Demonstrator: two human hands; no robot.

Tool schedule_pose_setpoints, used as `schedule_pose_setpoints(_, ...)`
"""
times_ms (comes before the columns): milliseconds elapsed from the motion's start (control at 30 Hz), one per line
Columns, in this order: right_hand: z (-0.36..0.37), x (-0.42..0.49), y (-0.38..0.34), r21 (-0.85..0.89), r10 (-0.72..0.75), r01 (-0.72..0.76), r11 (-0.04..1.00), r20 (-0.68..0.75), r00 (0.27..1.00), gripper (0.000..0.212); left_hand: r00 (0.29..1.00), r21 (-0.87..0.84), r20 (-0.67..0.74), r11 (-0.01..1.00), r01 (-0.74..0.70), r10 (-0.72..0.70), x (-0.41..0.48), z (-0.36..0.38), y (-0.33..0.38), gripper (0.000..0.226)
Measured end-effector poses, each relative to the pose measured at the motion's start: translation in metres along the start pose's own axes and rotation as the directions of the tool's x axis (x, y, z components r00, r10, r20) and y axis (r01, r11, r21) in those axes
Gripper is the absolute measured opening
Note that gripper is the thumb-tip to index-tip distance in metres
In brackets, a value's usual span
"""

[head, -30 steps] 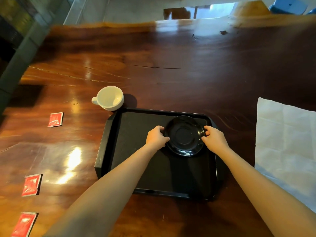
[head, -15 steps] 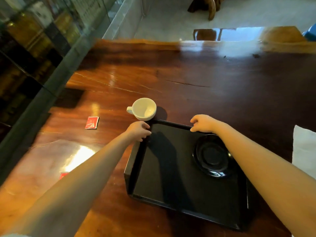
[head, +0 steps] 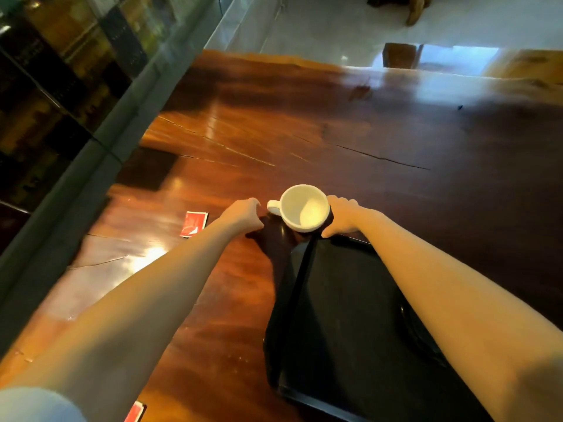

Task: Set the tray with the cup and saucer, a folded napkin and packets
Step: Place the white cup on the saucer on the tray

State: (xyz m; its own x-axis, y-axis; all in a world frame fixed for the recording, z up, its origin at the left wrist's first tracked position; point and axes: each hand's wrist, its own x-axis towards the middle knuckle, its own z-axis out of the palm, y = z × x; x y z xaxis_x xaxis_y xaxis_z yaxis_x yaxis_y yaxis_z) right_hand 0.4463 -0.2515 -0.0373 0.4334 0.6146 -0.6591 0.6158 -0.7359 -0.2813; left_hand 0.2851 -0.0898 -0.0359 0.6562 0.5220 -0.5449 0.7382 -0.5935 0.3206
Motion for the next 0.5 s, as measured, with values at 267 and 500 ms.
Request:
schedule_pose_setpoints(267, 0.016, 0.015, 0.009, 0.295, -0.104, 0.124, 0.948, -0.082, 0.991, 0.100, 0.959, -0.174, -0.102, 0.945, -0.278, 0.263, 0.026, 0.012, 0.000, 0.043)
schedule_pose_setpoints(500, 0.017, 0.005, 0.010, 0.420, -0.163, 0.206, 0.884, -0.138, 0.977, 0.101, 0.970, -0.340, -0.138, 0.910, -0.236, 0.200, 0.027, 0.014, 0.008, 0.026)
